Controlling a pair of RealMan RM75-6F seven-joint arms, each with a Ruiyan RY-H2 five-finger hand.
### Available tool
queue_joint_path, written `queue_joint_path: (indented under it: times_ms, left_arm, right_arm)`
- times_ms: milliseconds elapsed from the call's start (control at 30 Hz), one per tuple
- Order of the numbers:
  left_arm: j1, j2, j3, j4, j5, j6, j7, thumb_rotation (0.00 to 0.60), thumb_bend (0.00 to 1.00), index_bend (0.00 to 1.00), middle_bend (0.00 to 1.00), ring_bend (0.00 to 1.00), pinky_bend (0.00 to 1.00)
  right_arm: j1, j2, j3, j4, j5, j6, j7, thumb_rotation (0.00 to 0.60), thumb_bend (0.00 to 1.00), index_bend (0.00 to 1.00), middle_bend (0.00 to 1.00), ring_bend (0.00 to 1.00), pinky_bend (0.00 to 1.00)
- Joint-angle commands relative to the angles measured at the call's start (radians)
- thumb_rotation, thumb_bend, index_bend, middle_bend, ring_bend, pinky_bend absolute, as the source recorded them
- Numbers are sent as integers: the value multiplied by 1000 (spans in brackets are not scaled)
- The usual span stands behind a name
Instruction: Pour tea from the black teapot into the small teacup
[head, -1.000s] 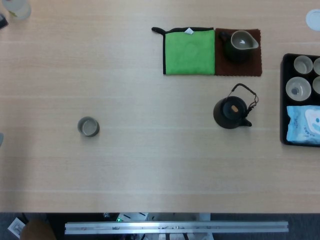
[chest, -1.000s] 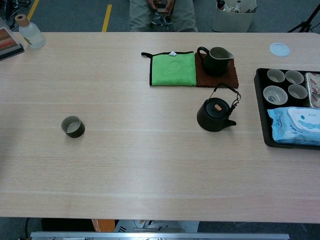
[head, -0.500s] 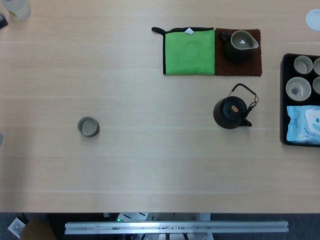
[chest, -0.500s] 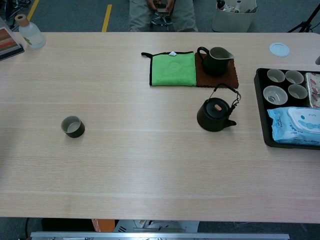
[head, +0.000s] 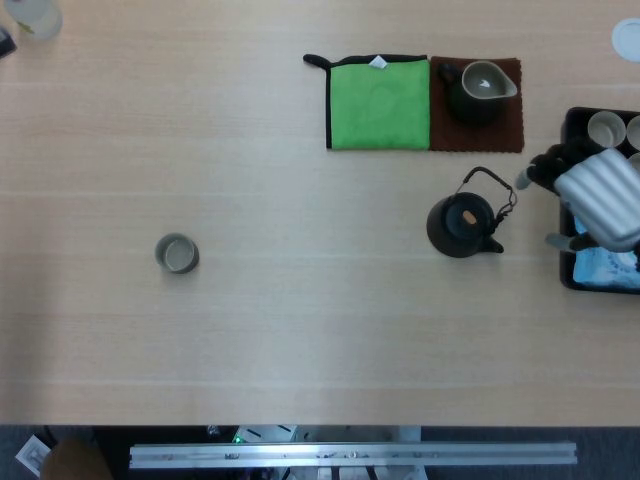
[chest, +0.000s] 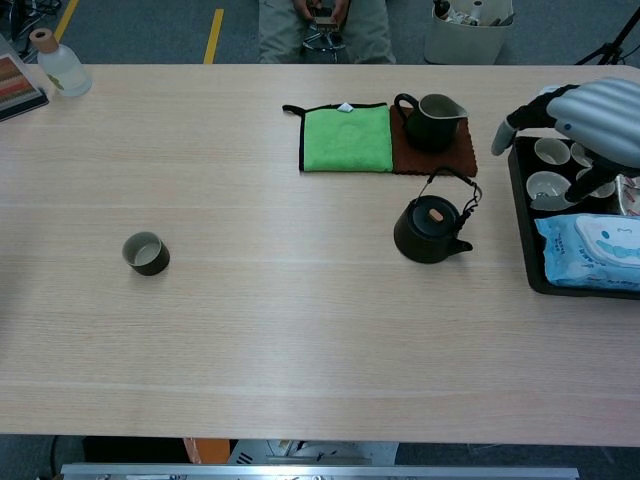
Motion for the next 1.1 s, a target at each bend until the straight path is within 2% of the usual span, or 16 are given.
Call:
queue_joint_path:
  times_ms: [33,300,600,767,1100]
  left_arm:
    - [1,1,0,-1,-4,-2,0,600,245,325,280,228,219]
    - [6,9,1,-7,-16,-4,2,600,245,325,282,229,219]
    - [11,18,6,-9,-28,-15,-5,600,245,325,282,229,219]
    - [10,20,4,-11,-28,-14,-10,600,245,325,282,229,219]
    - [4,18,2,-9,-27,-24,-9,600,246,325,282,229,219]
  right_arm:
    - [55,-58,15,28,36,-68,-34,600,0,358,365,263,247]
    - [145,-169,40,109,142,-173,-105,600,0,270,322,187,173]
    - [209,-232,46,180,238,-232,-153,600,0,266,319,180,148]
    - [232,-248,45,205,280,-248,-169,600,0,265,319,180,148]
    - [239,-221,6,201,341,-263,-186,600,0,266,319,179,148]
